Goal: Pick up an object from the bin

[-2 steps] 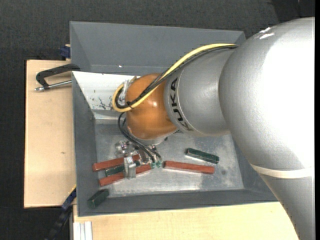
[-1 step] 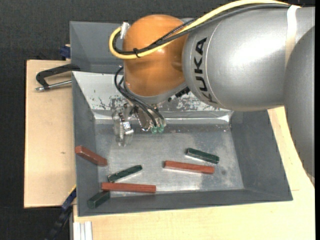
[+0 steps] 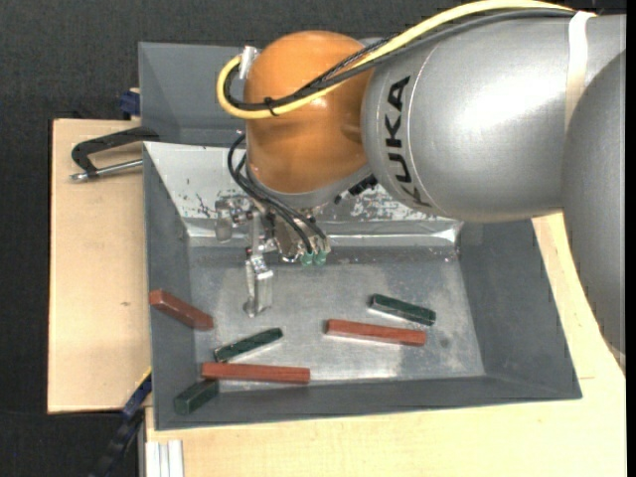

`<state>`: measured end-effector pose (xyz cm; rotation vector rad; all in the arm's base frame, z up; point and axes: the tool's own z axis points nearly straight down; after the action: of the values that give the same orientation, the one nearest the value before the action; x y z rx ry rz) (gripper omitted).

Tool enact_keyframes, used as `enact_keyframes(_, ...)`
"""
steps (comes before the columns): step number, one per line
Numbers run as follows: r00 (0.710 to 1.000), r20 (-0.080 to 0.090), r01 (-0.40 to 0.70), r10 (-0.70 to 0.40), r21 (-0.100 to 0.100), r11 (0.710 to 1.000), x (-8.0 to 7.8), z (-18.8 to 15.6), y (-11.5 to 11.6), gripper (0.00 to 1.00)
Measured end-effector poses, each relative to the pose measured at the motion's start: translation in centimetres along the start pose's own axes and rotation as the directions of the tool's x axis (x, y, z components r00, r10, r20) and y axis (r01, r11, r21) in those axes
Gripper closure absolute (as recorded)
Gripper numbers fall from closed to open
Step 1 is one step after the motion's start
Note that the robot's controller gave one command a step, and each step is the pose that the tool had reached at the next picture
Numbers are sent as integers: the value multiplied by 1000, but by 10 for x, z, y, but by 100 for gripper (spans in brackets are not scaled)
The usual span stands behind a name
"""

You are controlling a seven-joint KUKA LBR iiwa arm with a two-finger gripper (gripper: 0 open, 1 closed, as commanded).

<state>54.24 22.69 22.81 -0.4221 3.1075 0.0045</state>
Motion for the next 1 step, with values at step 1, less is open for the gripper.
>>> enact_keyframes(1, 1000, 0, 0, 0, 0, 1000, 0, 0, 0, 0)
